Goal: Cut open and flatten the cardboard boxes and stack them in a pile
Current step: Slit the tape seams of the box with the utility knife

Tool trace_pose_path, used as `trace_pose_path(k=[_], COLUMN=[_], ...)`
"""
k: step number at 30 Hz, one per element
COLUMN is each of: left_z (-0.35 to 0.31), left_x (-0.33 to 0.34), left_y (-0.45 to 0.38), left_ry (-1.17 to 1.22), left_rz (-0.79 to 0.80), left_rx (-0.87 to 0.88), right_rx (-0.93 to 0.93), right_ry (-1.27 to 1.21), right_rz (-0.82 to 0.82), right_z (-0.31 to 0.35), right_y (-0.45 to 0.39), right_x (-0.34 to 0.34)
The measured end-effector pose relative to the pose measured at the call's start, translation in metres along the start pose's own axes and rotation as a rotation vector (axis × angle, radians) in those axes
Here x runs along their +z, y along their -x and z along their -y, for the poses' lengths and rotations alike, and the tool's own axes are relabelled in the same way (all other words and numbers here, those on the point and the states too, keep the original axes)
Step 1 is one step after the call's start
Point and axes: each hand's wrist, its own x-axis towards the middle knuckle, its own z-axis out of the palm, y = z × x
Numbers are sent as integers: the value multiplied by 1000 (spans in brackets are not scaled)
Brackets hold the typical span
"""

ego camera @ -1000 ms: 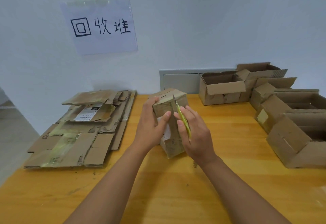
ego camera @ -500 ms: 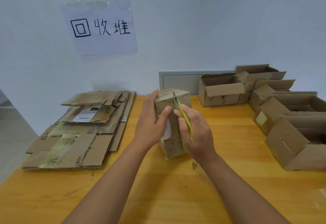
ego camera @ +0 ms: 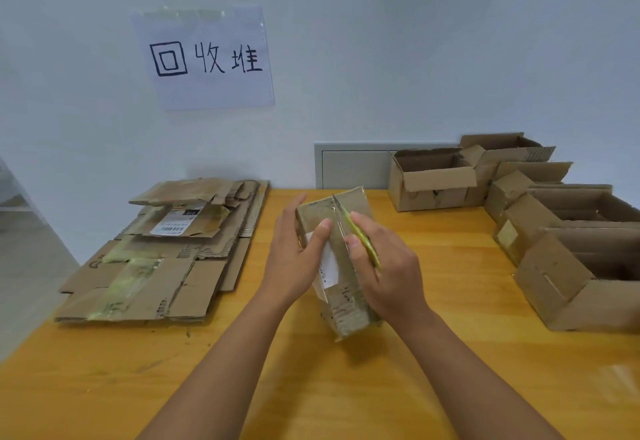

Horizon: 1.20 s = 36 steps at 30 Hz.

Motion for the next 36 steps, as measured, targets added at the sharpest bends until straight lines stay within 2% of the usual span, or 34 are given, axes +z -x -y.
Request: trace_pose_path(k=[8, 13, 25, 31, 36], left_z=[13, 12, 10, 7, 6], left_x=[2, 5, 5, -2, -3], left_y=[6, 9, 2, -1, 2], left_ry=[132, 173, 165, 174, 175], left_rz=[16, -3, -2, -66, -50], left_rx=[-12, -23, -17, -73, -59], right_rx=[82, 59, 49, 38, 7], right_ry=[-9, -27, -21, 44, 15], right_rz=[68, 80, 125, 155, 118], right_z=[2, 0, -2, -1, 3], right_y=[-2, -1, -6, -2, -1], right_x=[5, 3, -2, -2, 0])
